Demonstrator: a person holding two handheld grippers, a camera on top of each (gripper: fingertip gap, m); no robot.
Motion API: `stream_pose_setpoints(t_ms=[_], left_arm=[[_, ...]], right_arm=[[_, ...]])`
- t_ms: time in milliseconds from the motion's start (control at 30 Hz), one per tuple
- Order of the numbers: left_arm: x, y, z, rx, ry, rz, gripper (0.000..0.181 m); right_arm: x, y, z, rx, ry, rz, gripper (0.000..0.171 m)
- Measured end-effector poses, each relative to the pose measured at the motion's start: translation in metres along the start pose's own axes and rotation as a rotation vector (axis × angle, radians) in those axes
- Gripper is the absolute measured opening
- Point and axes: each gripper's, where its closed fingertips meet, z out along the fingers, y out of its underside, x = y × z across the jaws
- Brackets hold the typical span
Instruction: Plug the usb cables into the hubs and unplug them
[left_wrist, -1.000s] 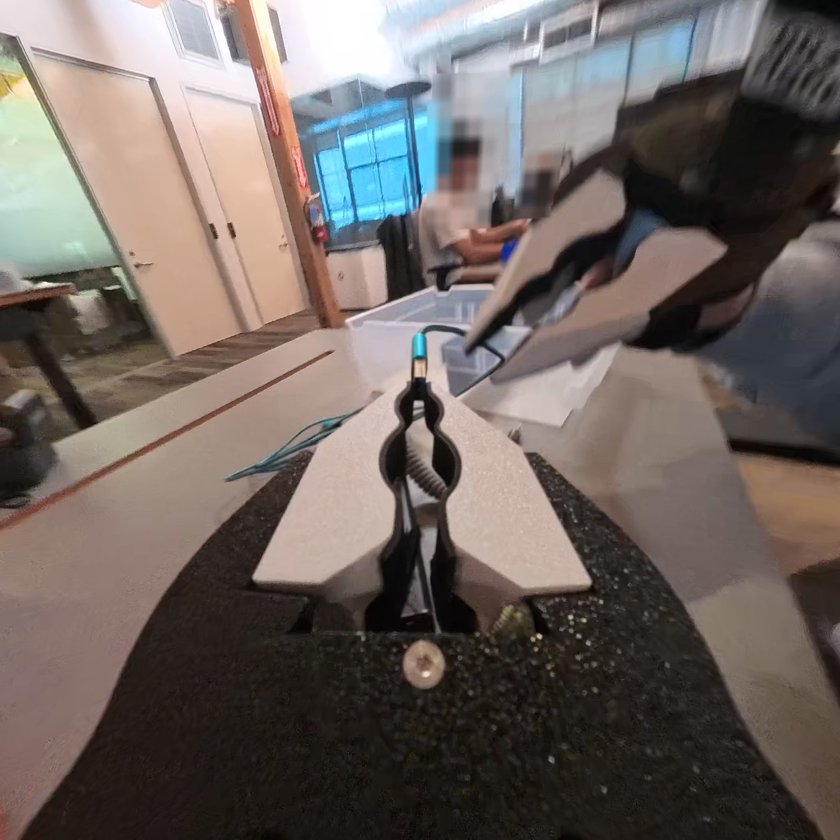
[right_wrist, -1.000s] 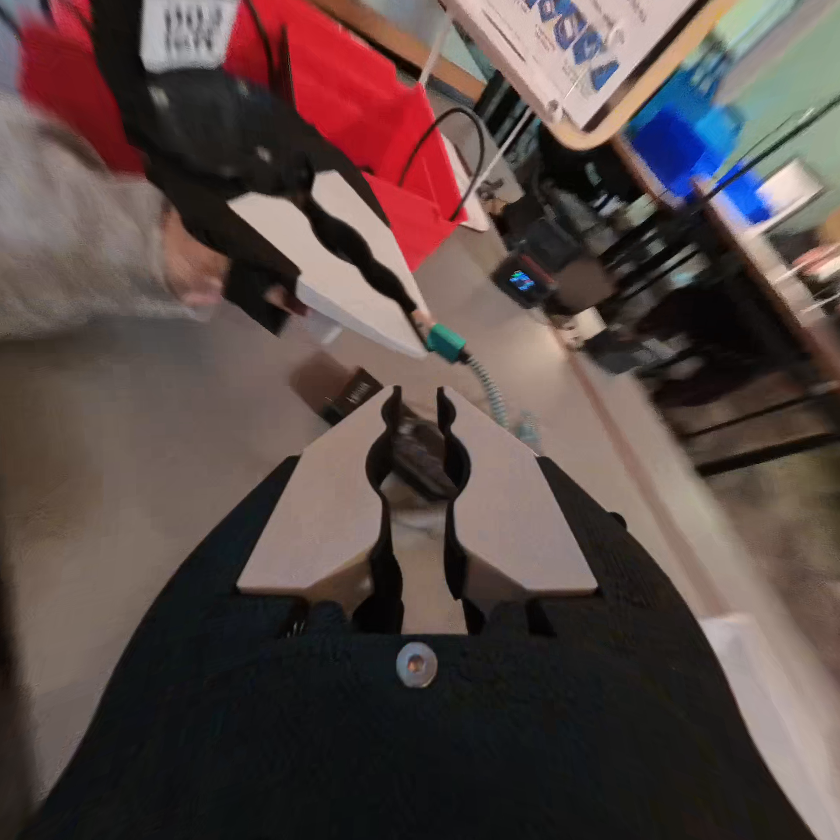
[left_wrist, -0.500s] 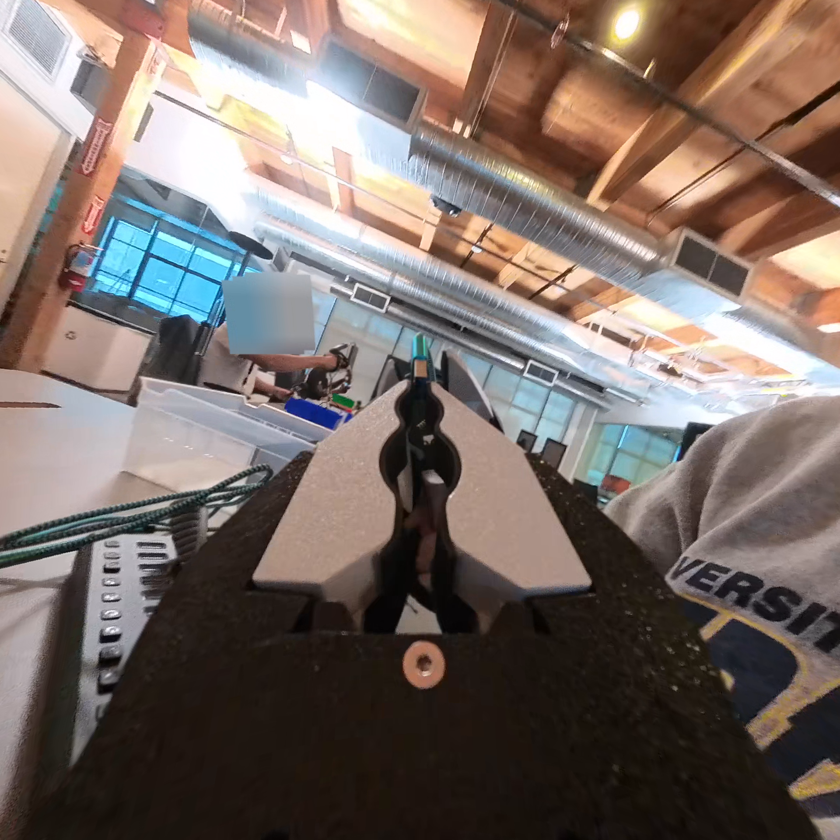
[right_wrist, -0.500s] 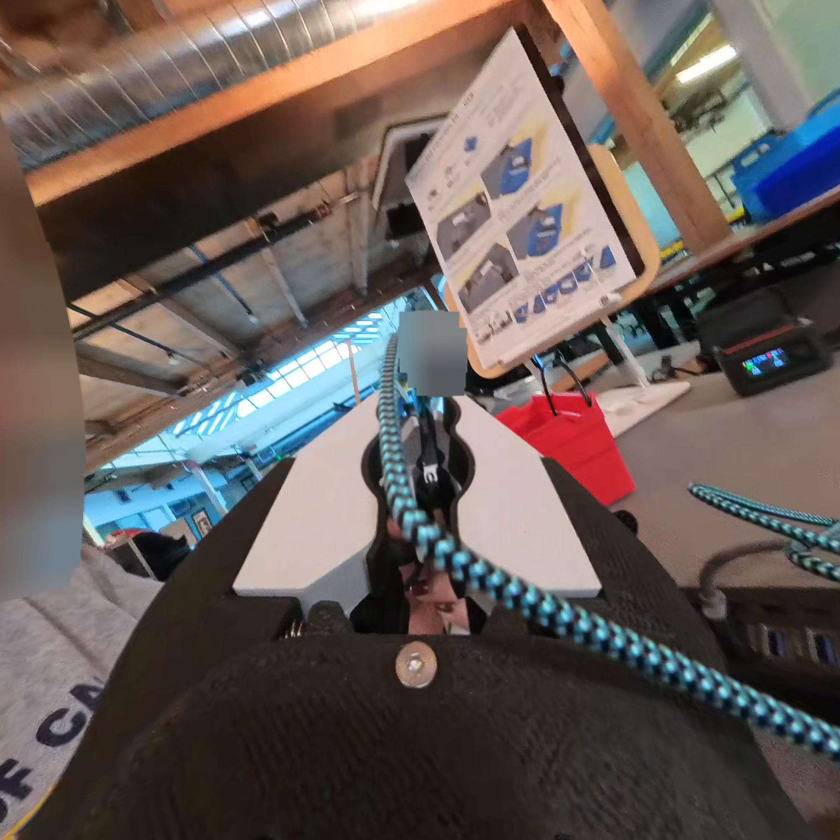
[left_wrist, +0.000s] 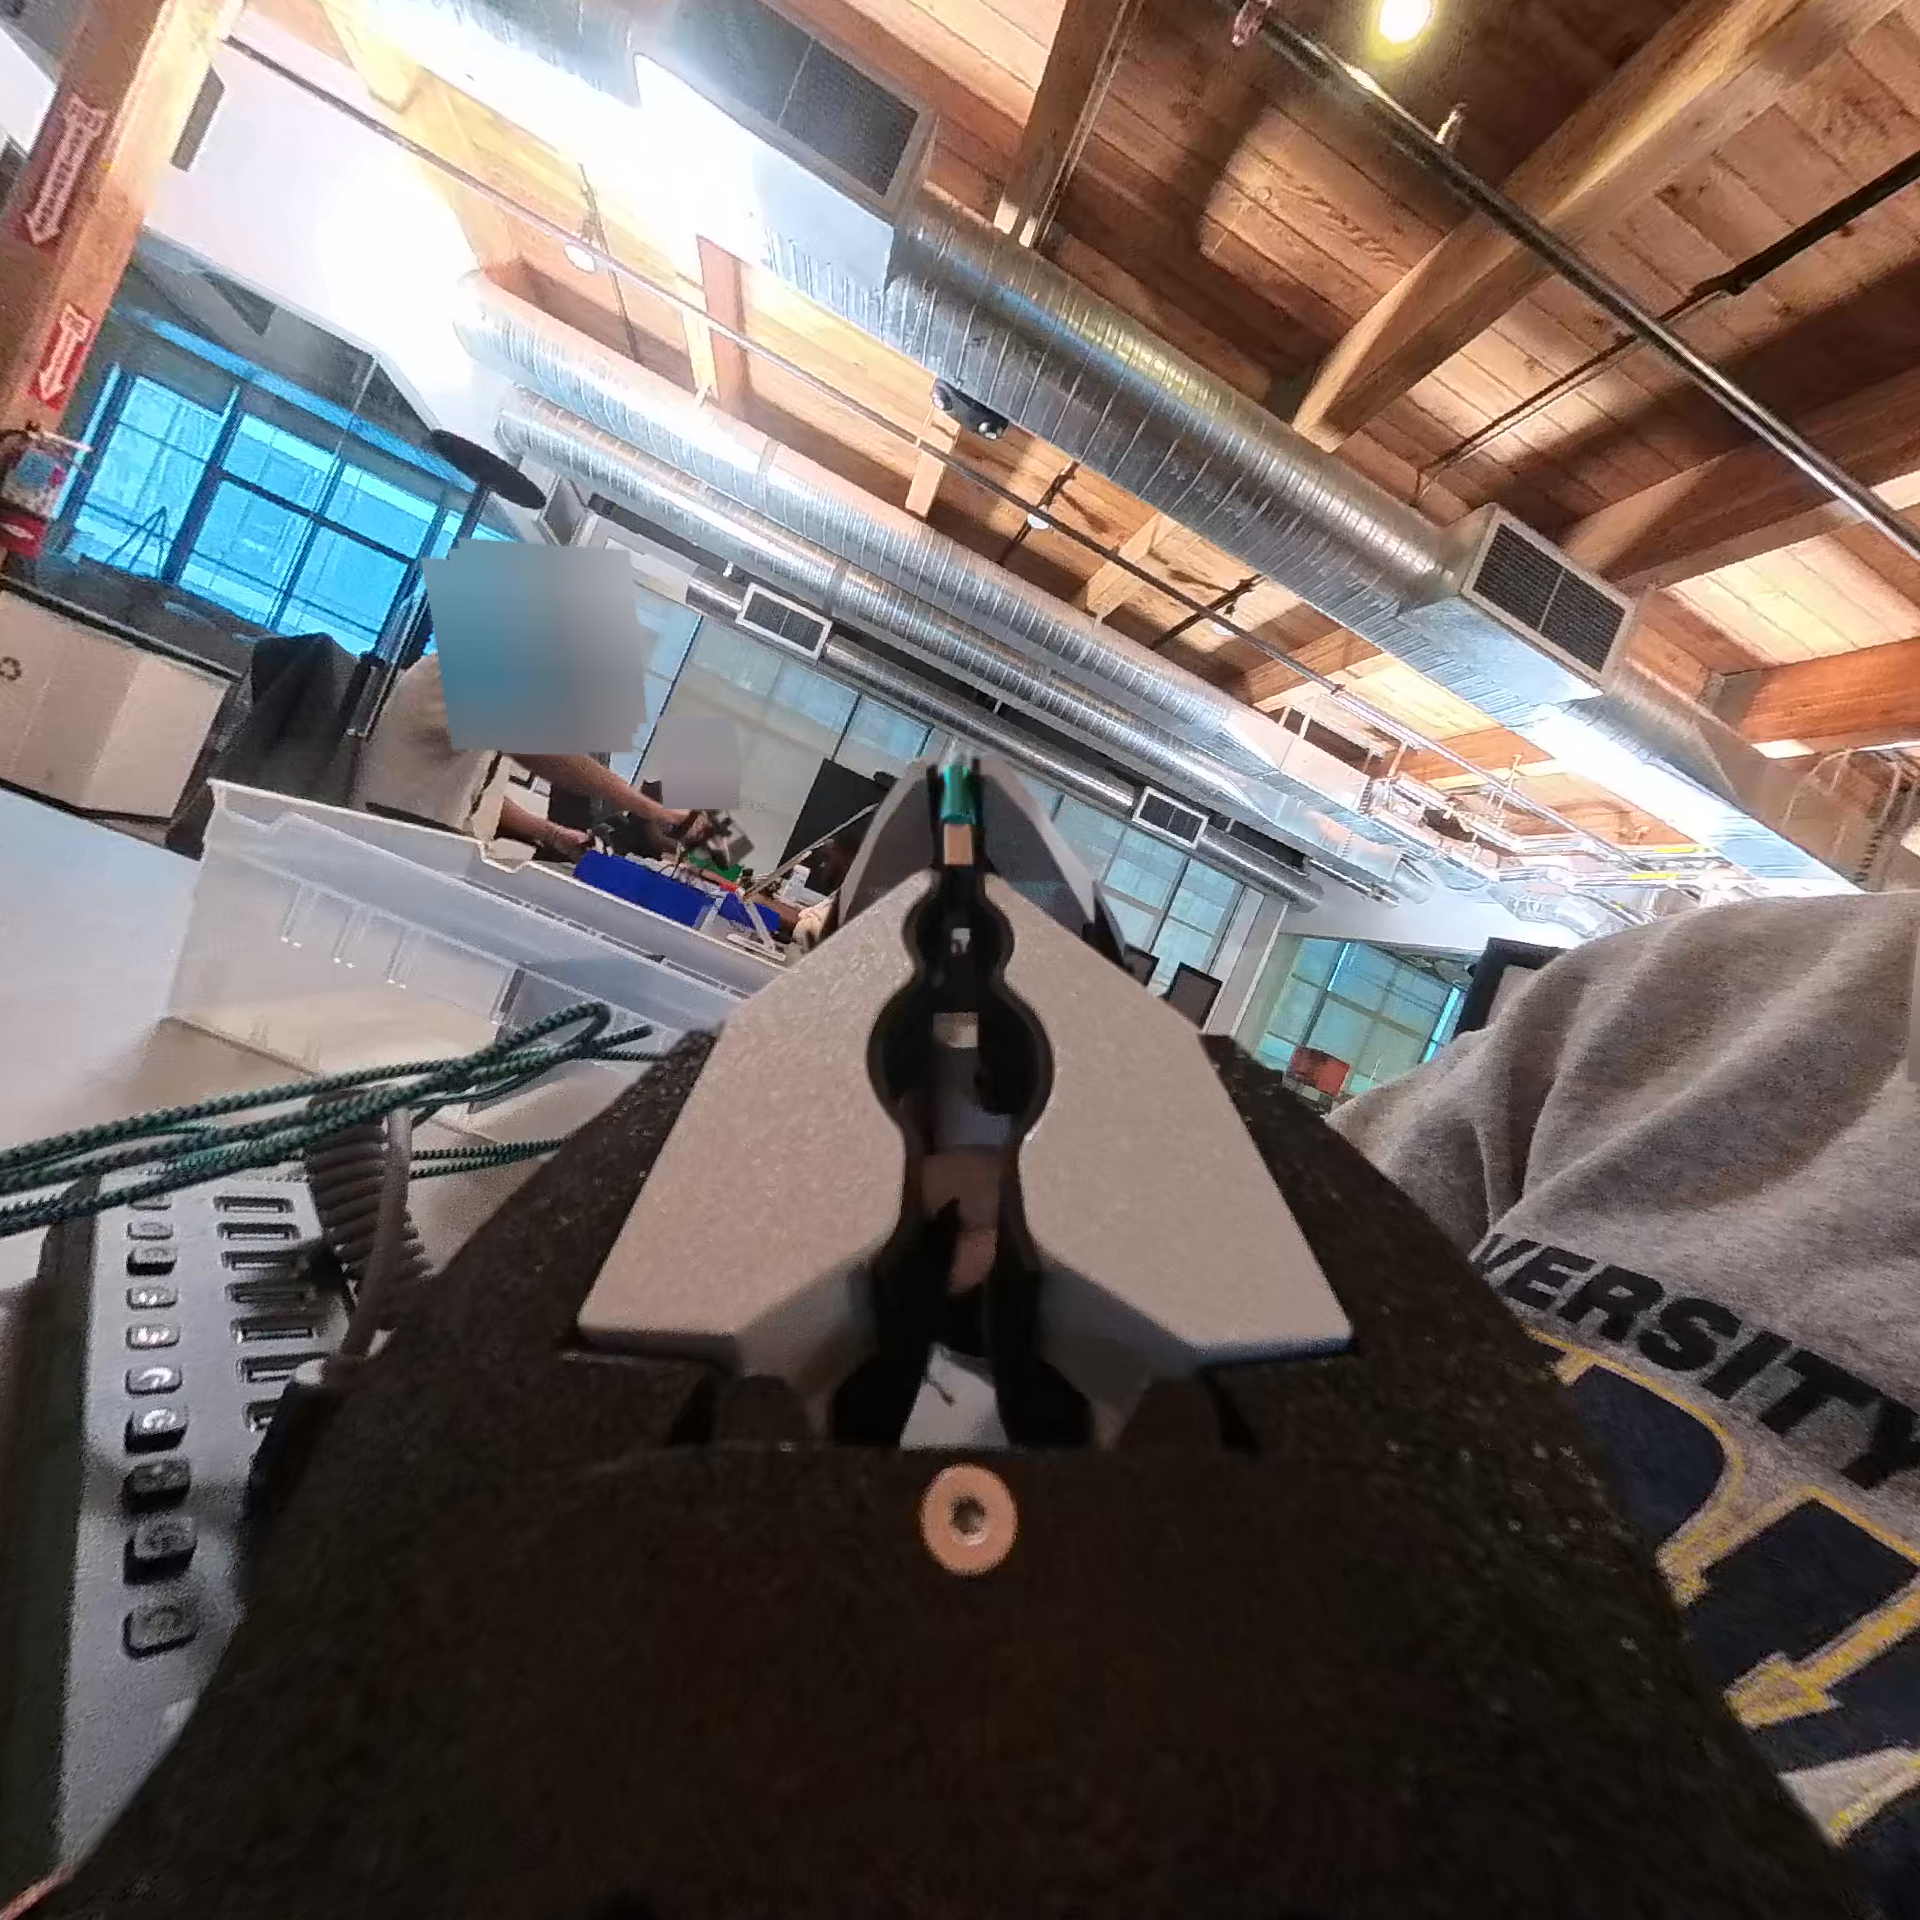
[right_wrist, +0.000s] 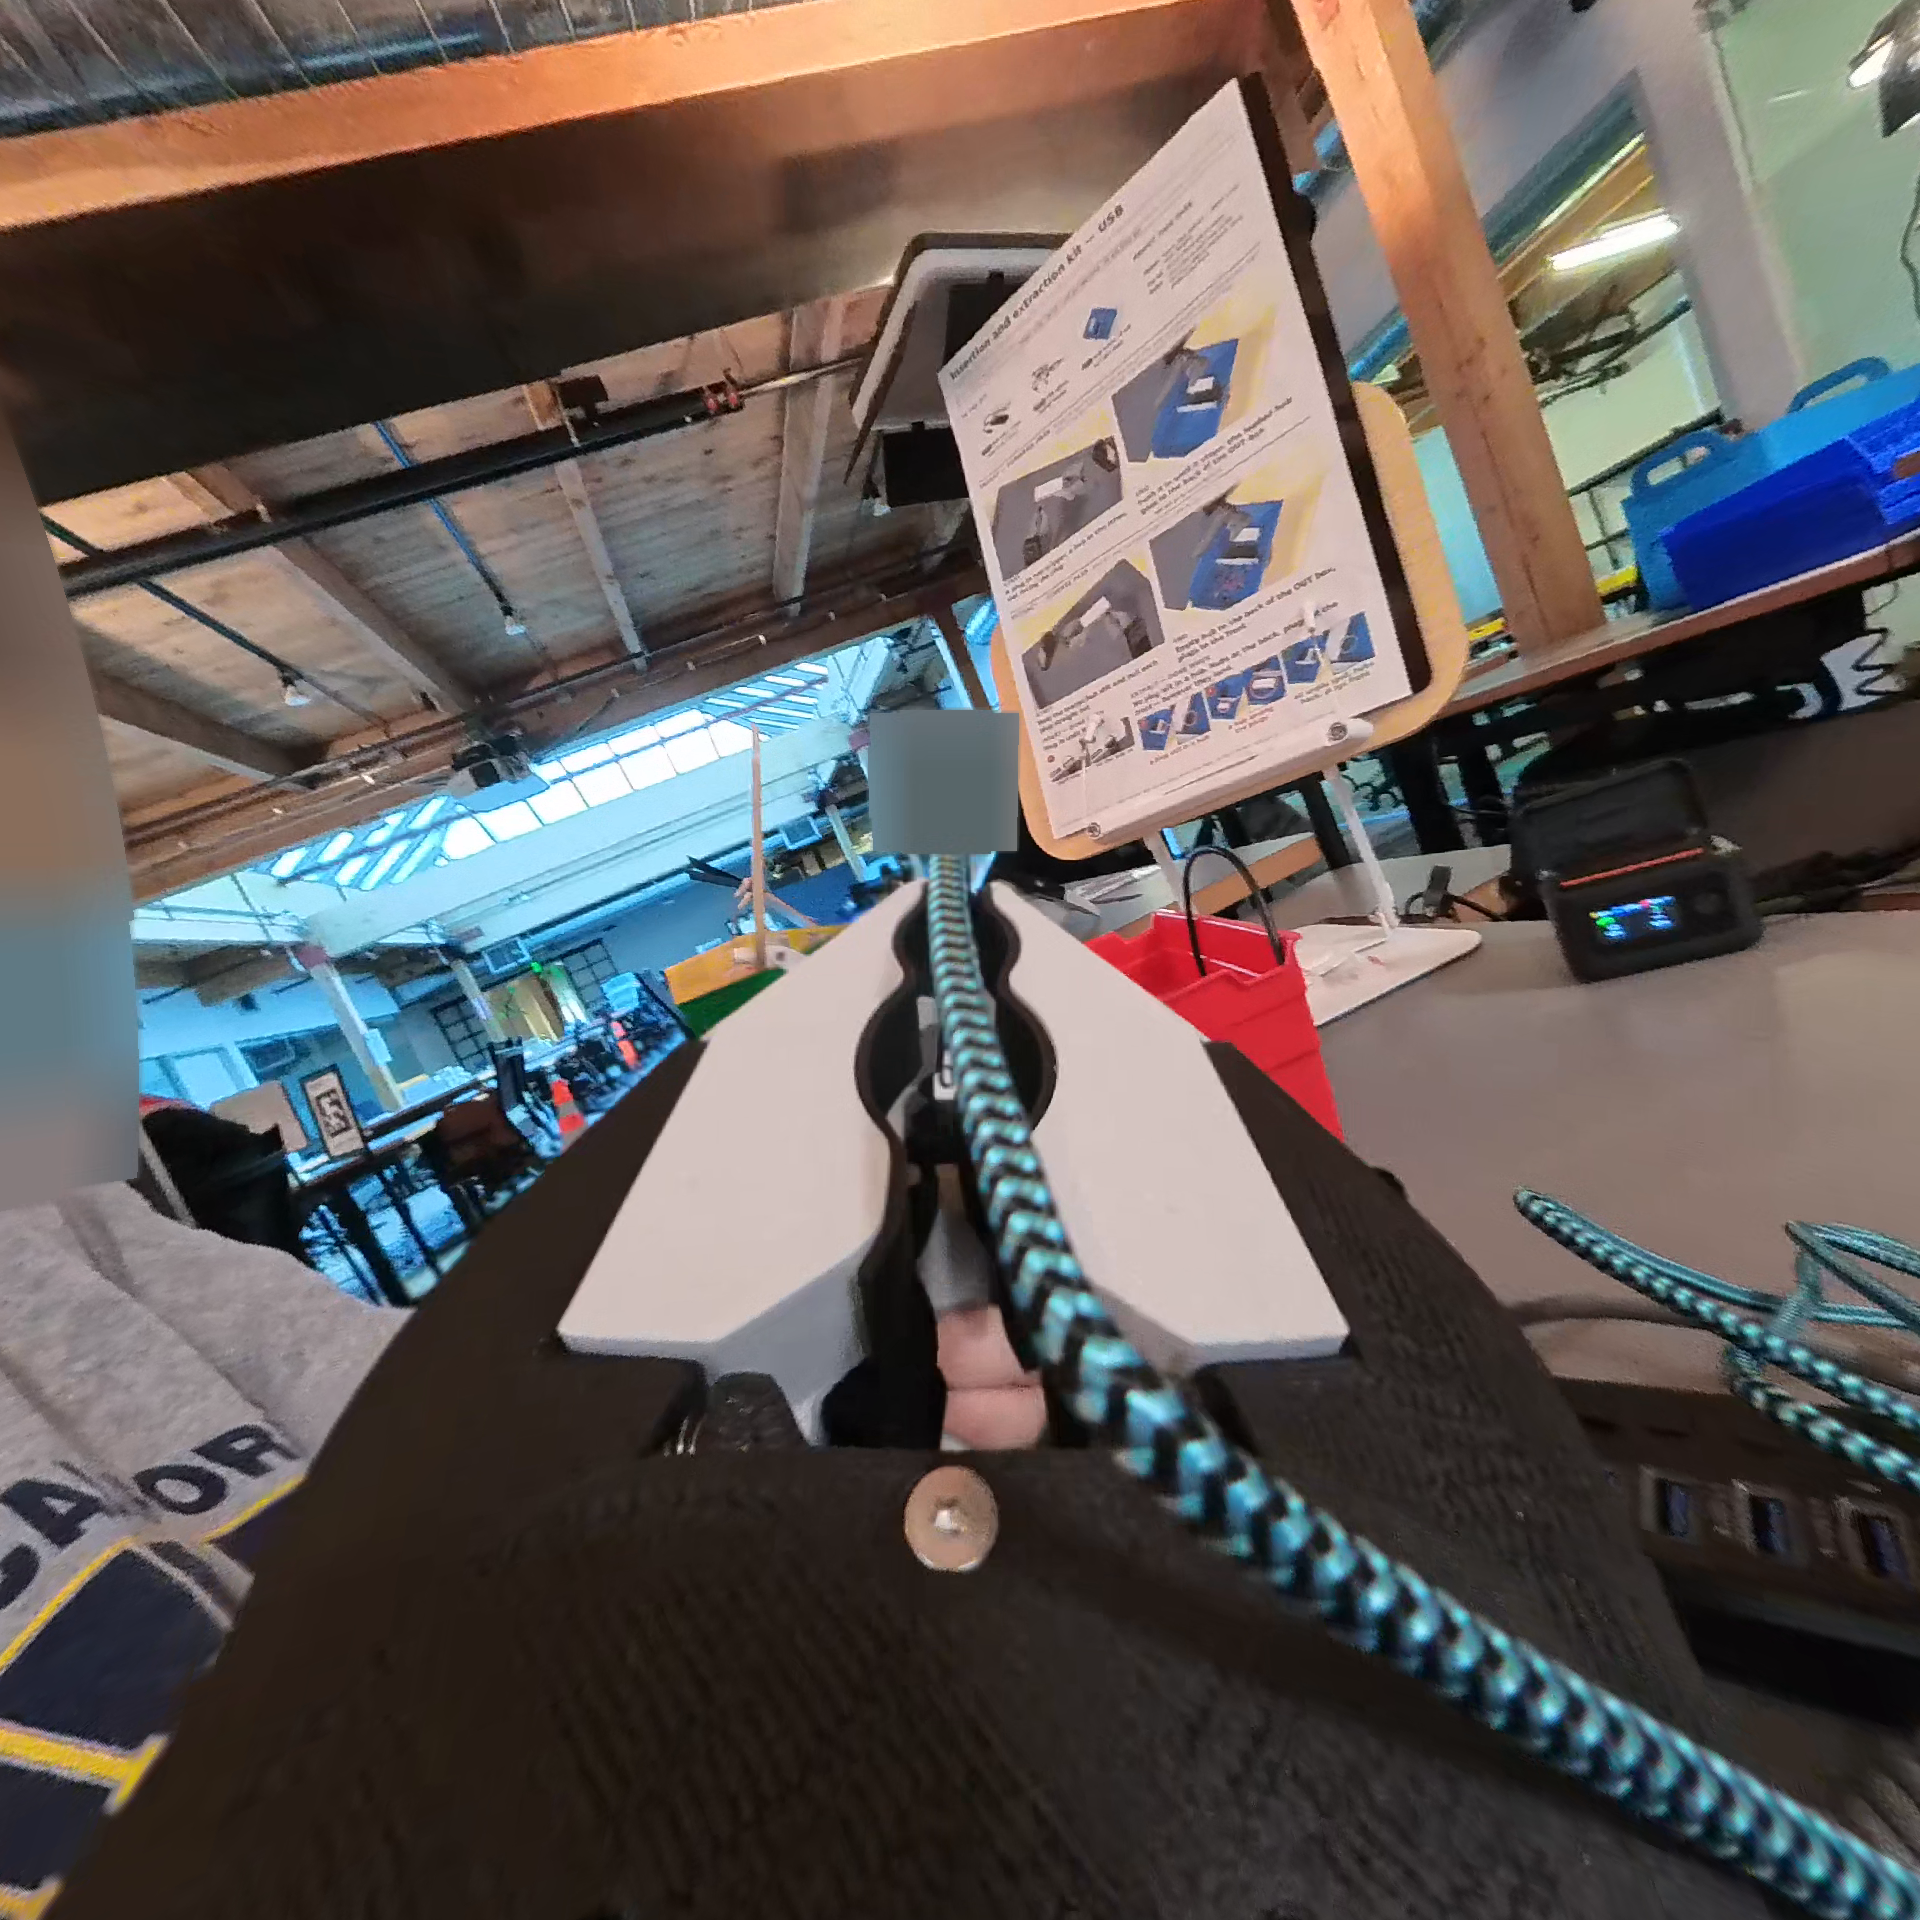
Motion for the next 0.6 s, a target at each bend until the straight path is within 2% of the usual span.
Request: stream_pose_setpoints(t_ms=[67, 100, 133, 167, 300, 367, 433, 500, 600], left_arm=[[-0.007, 0.002, -0.001, -0.028, -0.042, 0.014, 0.003], [-0.015, 0.005, -0.003, -0.074, -0.097, 0.037, 0.014], [-0.029, 0.012, -0.007, -0.16, -0.201, 0.076, 0.042], [-0.043, 0.02, -0.013, -0.265, -0.309, 0.148, 0.06], [-0.089, 0.047, -0.049, -0.69, -0.672, 0.498, 0.09], [-0.098, 0.062, -0.06, -0.8, -0.725, 0.497, 0.092], [-0.104, 0.076, -0.066, -0.851, -0.739, 0.415, 0.092], [-0.11, 0.088, -0.076, -0.919, -0.767, 0.369, 0.091], [-0.113, 0.097, -0.084, -0.983, -0.776, 0.355, 0.079]], right_arm=[[0.006, 0.001, -0.002, -0.023, 0.041, -0.034, 0.005], [0.012, 0.0, -0.004, -0.026, 0.083, -0.051, 0.005], [0.022, 0.0, -0.007, -0.045, 0.14, -0.065, 0.005], [0.035, 0.002, -0.012, -0.081, 0.211, -0.084, 0.005], [0.081, 0.023, -0.036, -0.334, 0.482, -0.242, 0.005], [0.092, 0.032, -0.043, -0.437, 0.549, -0.3, 0.005], [0.094, 0.035, -0.046, -0.48, 0.573, -0.329, 0.005], [0.089, 0.032, -0.043, -0.476, 0.553, -0.319, 0.005], [0.082, 0.014, -0.037, -0.423, 0.526, -0.345, 0.005]])
